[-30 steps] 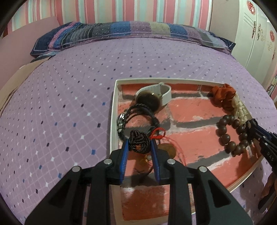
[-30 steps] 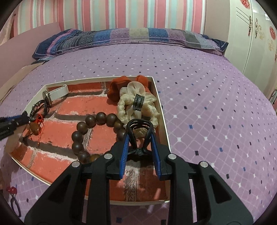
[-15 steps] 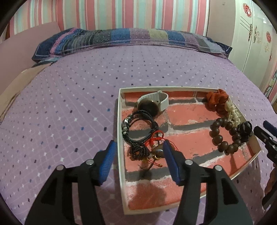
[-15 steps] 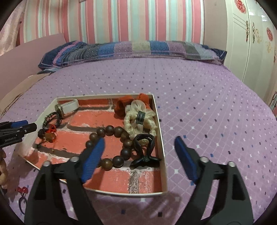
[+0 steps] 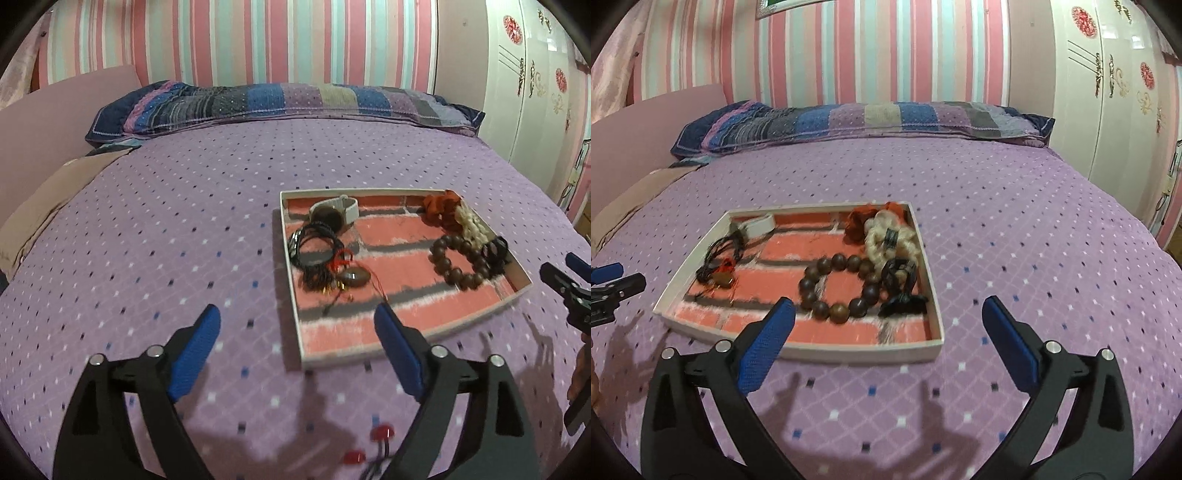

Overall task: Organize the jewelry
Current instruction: 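Move the right tool to the black scrunchie while the left tool approaches the red-ball hair tie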

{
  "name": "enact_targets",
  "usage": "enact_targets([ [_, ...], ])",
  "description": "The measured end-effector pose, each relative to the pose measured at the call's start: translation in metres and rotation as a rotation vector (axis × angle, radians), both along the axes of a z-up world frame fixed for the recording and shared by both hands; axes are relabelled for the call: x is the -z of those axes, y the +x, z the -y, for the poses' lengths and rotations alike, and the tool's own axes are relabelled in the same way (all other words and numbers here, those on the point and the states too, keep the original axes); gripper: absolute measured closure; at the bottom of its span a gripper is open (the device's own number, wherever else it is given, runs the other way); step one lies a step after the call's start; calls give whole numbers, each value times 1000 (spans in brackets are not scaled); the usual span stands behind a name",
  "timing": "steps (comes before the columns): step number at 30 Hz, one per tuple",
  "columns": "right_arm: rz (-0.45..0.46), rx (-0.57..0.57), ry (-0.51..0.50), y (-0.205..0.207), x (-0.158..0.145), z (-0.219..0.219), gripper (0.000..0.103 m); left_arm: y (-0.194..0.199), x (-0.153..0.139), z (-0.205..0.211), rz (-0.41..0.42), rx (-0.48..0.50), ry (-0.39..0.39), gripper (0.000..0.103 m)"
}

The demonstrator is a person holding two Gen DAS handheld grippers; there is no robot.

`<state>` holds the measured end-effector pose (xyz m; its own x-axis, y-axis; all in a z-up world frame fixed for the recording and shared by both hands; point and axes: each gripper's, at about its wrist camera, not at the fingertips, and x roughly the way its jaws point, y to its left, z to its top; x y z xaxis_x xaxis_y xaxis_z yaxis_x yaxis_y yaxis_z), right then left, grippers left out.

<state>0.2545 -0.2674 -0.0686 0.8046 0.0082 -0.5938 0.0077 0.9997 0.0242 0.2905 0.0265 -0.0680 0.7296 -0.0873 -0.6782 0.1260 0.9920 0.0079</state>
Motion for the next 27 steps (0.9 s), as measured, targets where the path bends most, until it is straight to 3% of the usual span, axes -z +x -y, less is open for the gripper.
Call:
enact_targets([
  [6,15,10,-26,-40,0,-10,4,-39,5,-7,-1,2,14,14],
  [12,9,7,-61,-75,5,-20,4,-73,10,-18,-26,11,-23,12],
  [17,-21,14,-19,-96,15,-22,4,-94,19,-22,-61,13,-61,12],
  [27,-81,36,37,-119,40,-27,4,-109,38,-23,-96,13,-59,12],
])
